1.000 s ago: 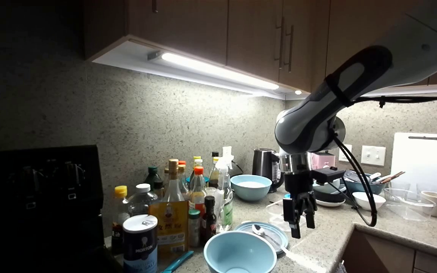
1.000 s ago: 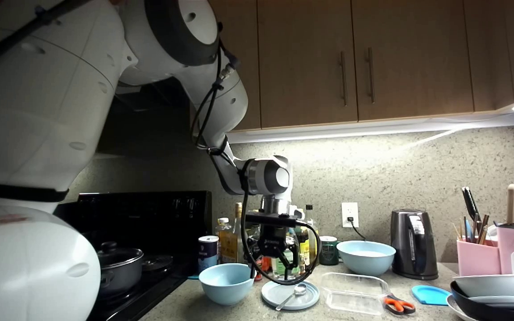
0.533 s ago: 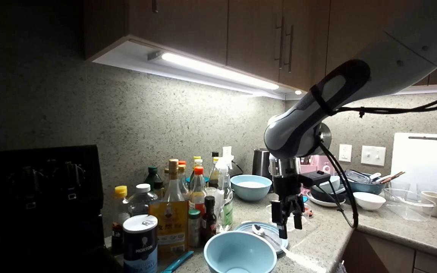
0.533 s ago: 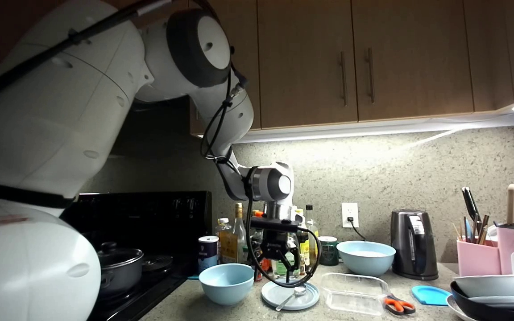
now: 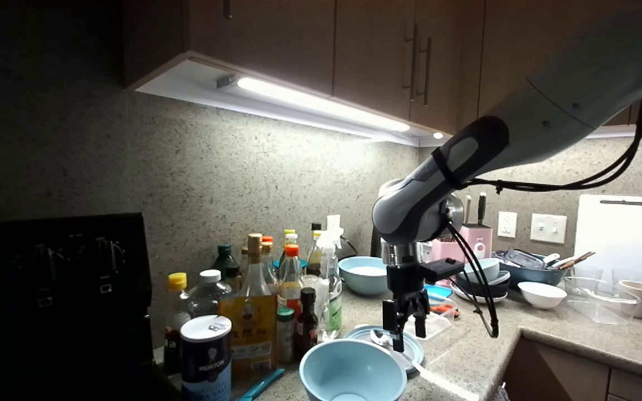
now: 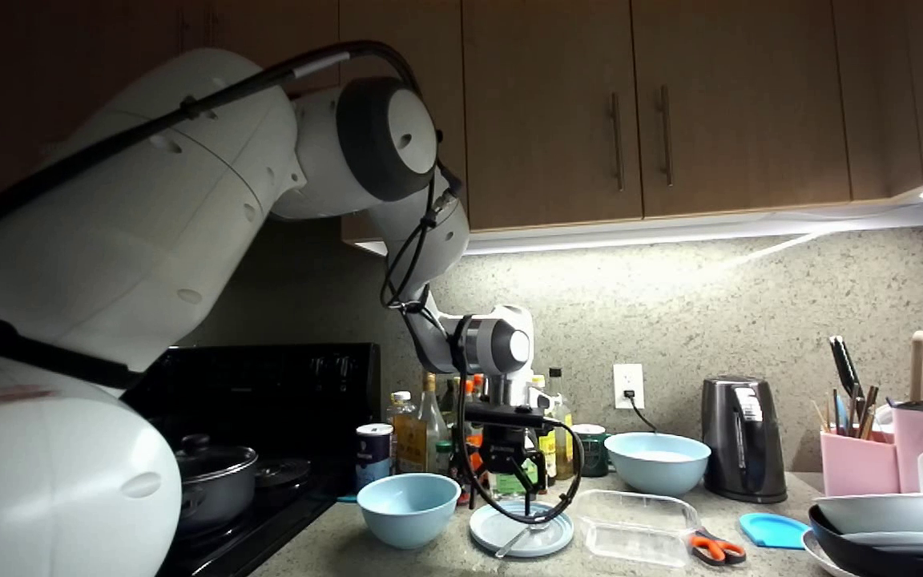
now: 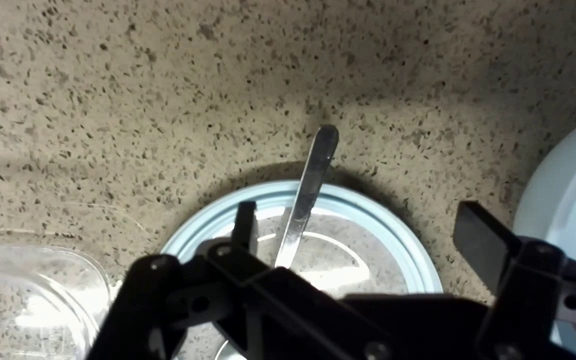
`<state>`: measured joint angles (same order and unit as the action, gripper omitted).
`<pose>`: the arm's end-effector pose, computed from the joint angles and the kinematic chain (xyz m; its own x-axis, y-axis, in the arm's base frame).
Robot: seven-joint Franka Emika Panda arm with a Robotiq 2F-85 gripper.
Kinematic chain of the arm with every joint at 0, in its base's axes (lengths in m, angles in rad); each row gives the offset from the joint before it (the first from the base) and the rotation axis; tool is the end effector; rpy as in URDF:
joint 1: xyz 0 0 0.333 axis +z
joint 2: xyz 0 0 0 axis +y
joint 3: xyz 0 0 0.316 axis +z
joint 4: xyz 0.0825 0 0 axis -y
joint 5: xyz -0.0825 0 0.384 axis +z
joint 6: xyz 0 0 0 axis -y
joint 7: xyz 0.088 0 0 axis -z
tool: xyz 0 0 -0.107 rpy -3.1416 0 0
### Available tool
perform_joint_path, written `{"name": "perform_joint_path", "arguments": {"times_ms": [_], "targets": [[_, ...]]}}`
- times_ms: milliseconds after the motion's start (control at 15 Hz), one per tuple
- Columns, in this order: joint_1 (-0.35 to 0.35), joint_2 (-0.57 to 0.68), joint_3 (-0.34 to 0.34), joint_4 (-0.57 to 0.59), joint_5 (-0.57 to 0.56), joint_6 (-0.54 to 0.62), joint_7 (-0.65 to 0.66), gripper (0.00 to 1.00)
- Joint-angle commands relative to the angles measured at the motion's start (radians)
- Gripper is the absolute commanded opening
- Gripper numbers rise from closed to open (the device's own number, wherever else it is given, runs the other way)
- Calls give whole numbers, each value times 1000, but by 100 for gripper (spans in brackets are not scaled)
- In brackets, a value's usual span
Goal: Put the spoon in the clear bowl
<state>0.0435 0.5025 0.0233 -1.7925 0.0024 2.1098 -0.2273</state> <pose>0.6322 0.0414 0.2563 0.9416 0.2869 -0.1764 0.2817 -0.9580 -0.0541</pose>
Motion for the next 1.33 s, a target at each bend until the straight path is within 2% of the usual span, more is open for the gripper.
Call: {"name": "perform_joint_path", "arguments": {"times_ms": [0,400,1200,1267], "targets": [[-13,1,15,2,-12,-2,7,100],[-39,57,22,55,10,30,-30,100],[-36,235,18,248,-22,-41,-9,100],[-35,243,16,257,-25,-45,-7,91]]}}
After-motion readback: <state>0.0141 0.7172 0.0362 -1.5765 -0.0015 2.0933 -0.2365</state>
